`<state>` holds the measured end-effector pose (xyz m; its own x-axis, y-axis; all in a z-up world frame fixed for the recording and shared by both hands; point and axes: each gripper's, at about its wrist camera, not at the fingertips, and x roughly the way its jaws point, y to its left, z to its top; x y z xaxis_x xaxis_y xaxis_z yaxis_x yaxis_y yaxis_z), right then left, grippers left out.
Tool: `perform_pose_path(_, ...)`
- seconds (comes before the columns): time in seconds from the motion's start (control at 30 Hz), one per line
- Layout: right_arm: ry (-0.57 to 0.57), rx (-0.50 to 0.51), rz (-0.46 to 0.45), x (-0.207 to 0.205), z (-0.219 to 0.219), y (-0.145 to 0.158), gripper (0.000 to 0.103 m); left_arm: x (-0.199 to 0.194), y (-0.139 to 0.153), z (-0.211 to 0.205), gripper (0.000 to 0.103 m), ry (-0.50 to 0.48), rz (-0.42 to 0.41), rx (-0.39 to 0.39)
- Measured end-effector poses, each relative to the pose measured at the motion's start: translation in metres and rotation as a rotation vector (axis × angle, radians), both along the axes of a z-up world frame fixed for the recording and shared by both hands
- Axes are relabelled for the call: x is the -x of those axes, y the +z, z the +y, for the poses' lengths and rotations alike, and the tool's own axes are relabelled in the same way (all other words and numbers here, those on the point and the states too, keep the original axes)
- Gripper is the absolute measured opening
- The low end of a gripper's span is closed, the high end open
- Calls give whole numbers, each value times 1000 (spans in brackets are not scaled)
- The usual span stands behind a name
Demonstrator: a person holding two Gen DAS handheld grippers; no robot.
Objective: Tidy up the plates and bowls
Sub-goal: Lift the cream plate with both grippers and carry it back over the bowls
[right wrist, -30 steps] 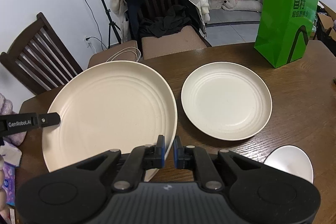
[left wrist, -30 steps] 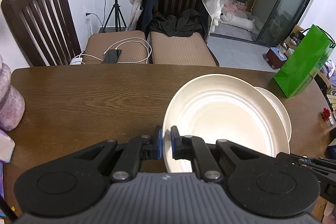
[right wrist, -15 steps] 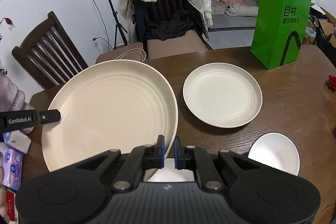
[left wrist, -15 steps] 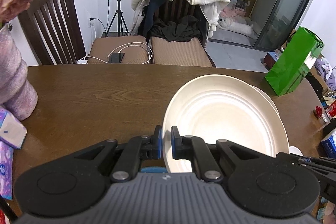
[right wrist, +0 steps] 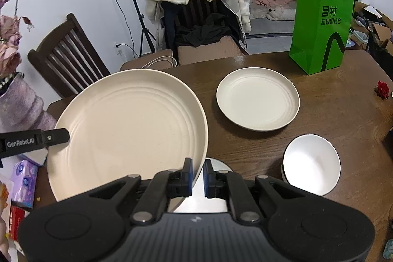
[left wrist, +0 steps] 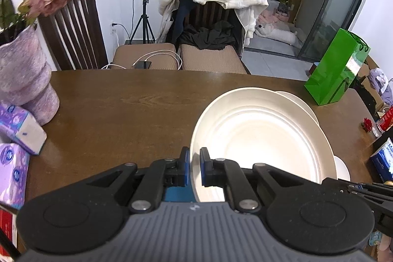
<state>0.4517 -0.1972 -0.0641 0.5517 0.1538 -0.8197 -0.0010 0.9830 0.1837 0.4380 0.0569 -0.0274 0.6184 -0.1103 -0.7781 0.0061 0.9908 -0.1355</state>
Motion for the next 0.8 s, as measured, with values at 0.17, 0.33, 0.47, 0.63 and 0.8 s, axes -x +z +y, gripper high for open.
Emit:
perform_pose_path(0.17, 14, 8, -12, 17, 1, 4, 8, 20, 2, 0, 9, 4, 2, -2)
perform_pose_path(0.33, 26, 16, -20, 33, 2, 8, 8, 36, 1, 0, 9, 13, 5, -2)
perform_pose_path(0.47, 29, 14, -21, 45, 1, 9, 8, 51, 2, 2, 9, 20, 1, -1)
perform_pose_path(0.63, 39, 9, -20, 62, 2, 11, 8, 70, 2, 4, 9, 32, 0, 7)
perform_pose_path(0.8, 47, 3, -19, 79, 3, 9, 9, 87, 4, 6, 9, 40, -5, 10)
